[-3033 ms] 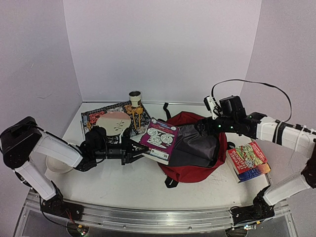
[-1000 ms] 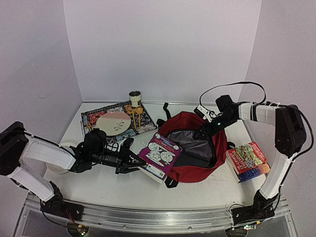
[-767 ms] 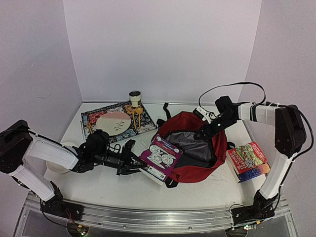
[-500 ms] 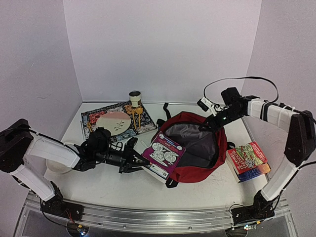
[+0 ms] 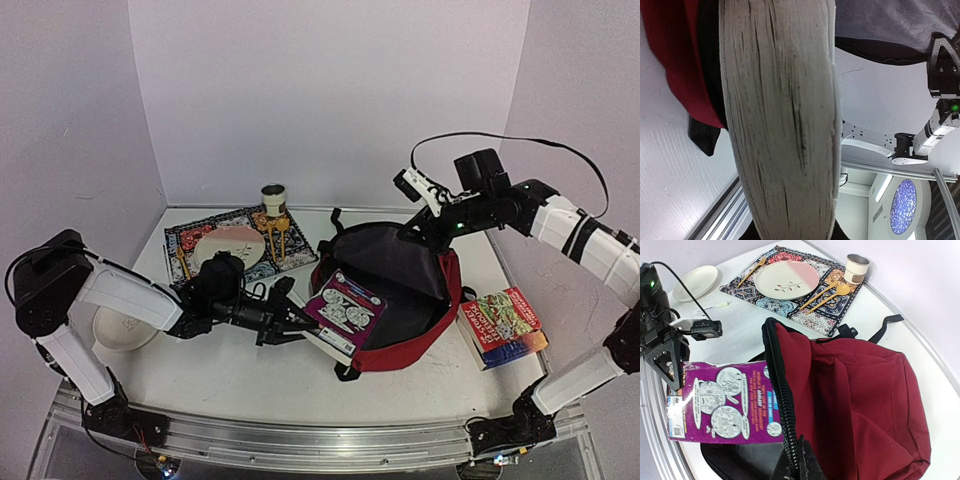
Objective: Pack the student bag
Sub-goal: Place the book in the largest pocket of the bag.
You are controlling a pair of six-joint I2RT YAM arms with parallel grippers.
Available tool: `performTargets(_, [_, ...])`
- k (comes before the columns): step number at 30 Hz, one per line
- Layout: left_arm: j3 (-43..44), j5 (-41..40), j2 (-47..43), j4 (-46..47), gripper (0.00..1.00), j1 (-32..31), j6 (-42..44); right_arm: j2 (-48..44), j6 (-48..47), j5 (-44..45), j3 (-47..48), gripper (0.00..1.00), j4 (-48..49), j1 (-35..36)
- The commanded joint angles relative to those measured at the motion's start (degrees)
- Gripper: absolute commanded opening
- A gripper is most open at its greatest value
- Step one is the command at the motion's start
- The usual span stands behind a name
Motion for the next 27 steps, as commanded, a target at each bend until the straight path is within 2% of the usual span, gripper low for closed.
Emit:
performTargets(1, [8.05,2.49,2.65,5.73,0.0,-1.06,-0.22,-2.54,1.12,2.62,2.61,0.0,0.26,2.43])
performTargets(12, [19.87,2.29,15.88,5.83,0.0,-1.44,-4.2,-4.28,3.12,1.66,2.05,0.0,3.52,5.22])
performTargets(27, [40.97,-1.46,33.03,5.84,0.0,-0.96,-4.75,-5.77,5.61,-0.33,-0.99,0.0,6.37,6.92])
